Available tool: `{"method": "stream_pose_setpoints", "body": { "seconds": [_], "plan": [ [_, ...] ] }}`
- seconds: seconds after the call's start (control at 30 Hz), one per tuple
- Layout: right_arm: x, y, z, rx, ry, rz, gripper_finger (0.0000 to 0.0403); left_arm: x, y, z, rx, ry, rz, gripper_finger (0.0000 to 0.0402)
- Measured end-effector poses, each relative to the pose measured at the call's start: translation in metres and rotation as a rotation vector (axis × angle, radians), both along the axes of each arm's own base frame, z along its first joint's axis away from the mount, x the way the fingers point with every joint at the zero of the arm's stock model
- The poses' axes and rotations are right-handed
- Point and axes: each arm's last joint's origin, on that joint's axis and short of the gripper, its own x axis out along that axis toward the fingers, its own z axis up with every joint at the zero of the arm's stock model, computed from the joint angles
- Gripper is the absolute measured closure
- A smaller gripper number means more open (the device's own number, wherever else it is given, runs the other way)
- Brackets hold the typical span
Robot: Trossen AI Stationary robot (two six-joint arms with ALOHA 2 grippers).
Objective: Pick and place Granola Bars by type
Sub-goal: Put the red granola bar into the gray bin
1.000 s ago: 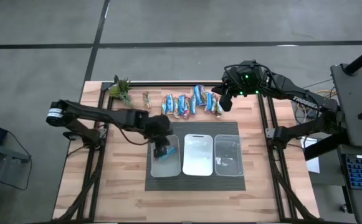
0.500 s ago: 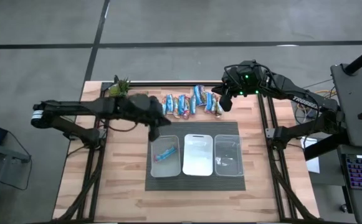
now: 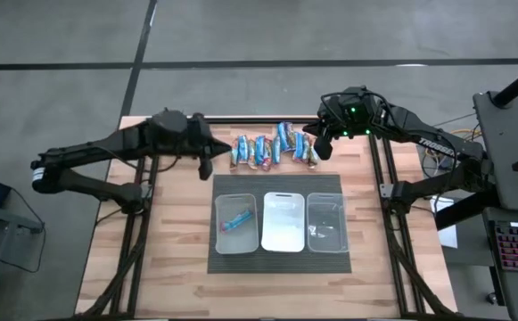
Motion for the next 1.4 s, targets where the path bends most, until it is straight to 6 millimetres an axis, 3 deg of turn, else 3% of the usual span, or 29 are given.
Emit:
{"method": "stream_pose_setpoints", "body": {
  "seconds": [0.3,0.77,1.0,1.17,1.4],
  "plan": [
    [0.0,0.0,0.001,0.001,-0.007,-0.003,0.0394,-0.022,0.006,-0.013,0.012,-0.095,0.027,0.0401],
    [0.0,0.0,0.001,0.049,-0.023,-0.036,0.0394,-0.038,0.002,-0.019,0.021,-0.112,0.032,0.0401],
    [0.0,-0.011,-0.004,0.177,-0.045,-0.194,0.0391,-0.038,0.002,-0.019,0.022,-0.113,0.032,0.0401],
    [0.0,-0.024,-0.01,0.247,-0.041,-0.243,0.0354,-0.038,0.002,-0.019,0.021,-0.113,0.032,0.0401],
    [-0.005,-0.042,-0.021,0.349,-0.002,-0.35,0.0261,-0.038,0.002,-0.019,0.021,-0.112,0.033,0.0401]
  ]
}}
